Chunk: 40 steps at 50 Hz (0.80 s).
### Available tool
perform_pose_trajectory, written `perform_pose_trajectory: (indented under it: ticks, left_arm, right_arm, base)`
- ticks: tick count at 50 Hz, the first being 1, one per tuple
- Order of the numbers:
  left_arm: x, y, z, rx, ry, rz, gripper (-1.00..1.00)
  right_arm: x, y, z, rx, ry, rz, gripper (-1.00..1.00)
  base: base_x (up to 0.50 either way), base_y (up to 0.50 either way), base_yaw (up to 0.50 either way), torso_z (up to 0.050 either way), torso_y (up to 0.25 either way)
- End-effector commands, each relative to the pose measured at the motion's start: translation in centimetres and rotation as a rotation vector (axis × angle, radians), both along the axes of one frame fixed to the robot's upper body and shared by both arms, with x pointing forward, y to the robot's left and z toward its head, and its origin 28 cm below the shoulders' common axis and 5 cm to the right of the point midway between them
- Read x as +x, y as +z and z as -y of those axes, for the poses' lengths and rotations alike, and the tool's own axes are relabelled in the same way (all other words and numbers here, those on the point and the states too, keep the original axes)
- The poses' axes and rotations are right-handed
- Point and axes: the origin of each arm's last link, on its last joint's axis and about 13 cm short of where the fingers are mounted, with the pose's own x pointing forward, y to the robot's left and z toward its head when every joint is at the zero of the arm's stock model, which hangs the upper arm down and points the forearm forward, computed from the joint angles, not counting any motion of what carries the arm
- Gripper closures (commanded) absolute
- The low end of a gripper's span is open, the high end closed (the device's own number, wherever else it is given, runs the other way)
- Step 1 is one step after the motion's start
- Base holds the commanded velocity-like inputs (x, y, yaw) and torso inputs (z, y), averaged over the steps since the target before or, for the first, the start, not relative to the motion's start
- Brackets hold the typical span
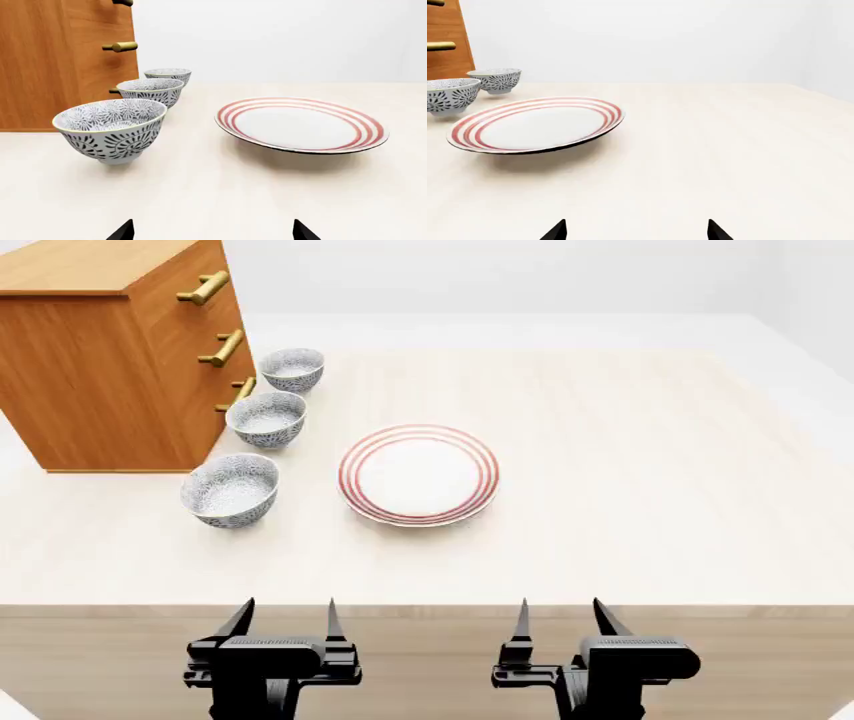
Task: Put the bowl in the middle on the plate.
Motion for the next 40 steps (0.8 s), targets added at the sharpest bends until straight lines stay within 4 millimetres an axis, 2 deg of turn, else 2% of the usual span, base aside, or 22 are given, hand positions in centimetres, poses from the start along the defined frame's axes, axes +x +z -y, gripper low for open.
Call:
perform_pose_trajectory:
  ticks: [1, 13, 17, 18, 19, 23, 24, 27, 35, 40]
  left_arm:
    - [-0.1, -0.1, 0.0, 0.004, 0.002, -0.005, -1.0]
    - [-0.2, 0.1, -0.1, 0.017, 0.006, -0.001, -1.0]
    - [-0.3, 1.0, 0.0, 0.064, 0.011, 0.01, -1.0]
    - [-0.2, 1.7, 0.1, 0.092, 0.012, 0.024, -1.0]
    - [0.3, 3.5, 0.2, 0.072, 0.011, 0.022, -1.0]
    - [1.1, 6.8, 0.4, 0.06, -0.013, 0.045, -1.0]
    - [1.4, 8.8, 0.4, 0.048, -0.028, 0.065, -1.0]
    - [1.6, 10.4, 0.5, 0.033, -0.045, 0.07, -1.0]
    - [1.9, 9.7, 0.5, 0.051, -0.043, 0.067, -1.0]
    - [2.1, 9.3, 0.5, 0.052, -0.039, 0.058, -1.0]
  right_arm:
    - [-0.1, 0.2, 0.0, 0.018, 0.006, -0.001, -1.0]
    - [-0.3, 0.6, 0.2, 0.058, 0.007, -0.022, -1.0]
    - [-0.3, 2.0, 0.2, 0.04, 0.009, -0.008, -1.0]
    - [-0.2, 2.5, 0.3, 0.033, 0.013, -0.007, -1.0]
    - [0.2, 4.1, 0.4, 0.009, 0.016, 0.004, -1.0]
    - [1.2, 7.4, 1.0, -0.031, -0.025, 0.012, -1.0]
    - [1.6, 9.3, 1.1, -0.046, -0.019, 0.017, -1.0]
    - [1.7, 10.5, 1.3, -0.051, -0.025, 0.042, -1.0]
    - [1.7, 10.3, 1.3, -0.018, 0.002, 0.052, -1.0]
    - [1.7, 10.2, 1.3, -0.023, -0.004, 0.035, -1.0]
  base:
    - [0.0, 0.0, 0.0, 0.0, 0.0]
    - [0.0, 0.0, 0.0, 0.0, 0.0]
    - [0.0, 0.0, 0.0, 0.0, 0.0]
    - [0.0, 0.0, 0.0, 0.0, 0.0]
    - [0.0, 0.0, 0.0, 0.0, 0.0]
    - [0.0, 0.0, 0.0, 0.0, 0.0]
    - [0.0, 0.0, 0.0, 0.0, 0.0]
    - [0.0, 0.0, 0.0, 0.0, 0.0]
    - [0.0, 0.0, 0.0, 0.0, 0.0]
    - [0.47, 0.0, 0.0, 0.0, 0.0]
